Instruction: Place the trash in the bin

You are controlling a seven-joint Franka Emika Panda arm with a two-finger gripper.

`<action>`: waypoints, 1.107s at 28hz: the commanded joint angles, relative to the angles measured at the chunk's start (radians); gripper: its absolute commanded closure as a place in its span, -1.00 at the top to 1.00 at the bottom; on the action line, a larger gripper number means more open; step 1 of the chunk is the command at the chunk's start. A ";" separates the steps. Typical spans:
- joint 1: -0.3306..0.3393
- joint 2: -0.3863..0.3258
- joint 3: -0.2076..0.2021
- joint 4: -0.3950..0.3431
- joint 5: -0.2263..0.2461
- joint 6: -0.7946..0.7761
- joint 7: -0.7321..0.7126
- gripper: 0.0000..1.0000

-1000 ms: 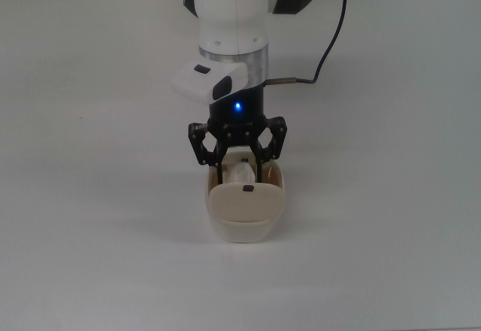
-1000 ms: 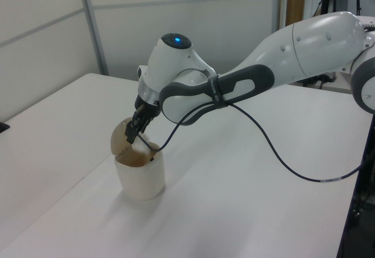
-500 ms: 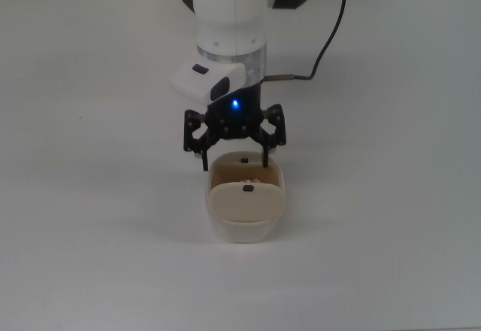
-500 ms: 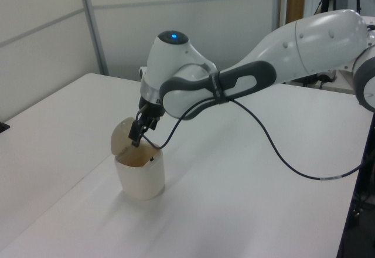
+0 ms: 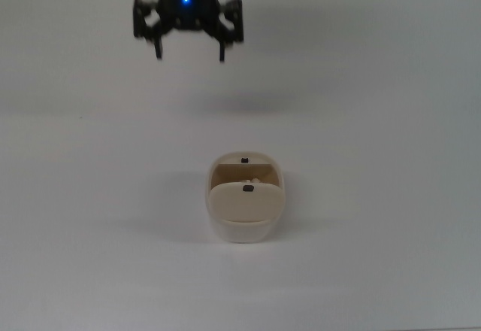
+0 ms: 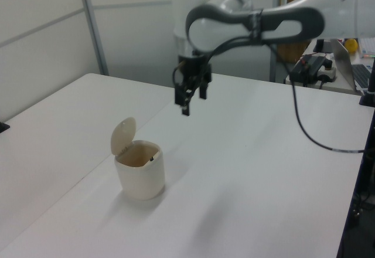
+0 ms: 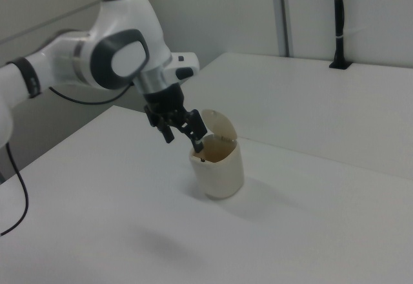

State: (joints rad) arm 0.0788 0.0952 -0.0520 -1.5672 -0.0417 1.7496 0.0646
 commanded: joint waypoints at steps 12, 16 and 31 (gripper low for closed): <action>-0.007 -0.060 -0.043 -0.027 0.002 -0.081 -0.020 1.00; -0.007 -0.060 -0.042 -0.027 0.003 -0.082 -0.026 1.00; -0.008 -0.057 -0.043 -0.027 0.011 -0.075 -0.048 1.00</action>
State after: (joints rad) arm 0.0702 0.0430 -0.0882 -1.5840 -0.0419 1.6611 0.0476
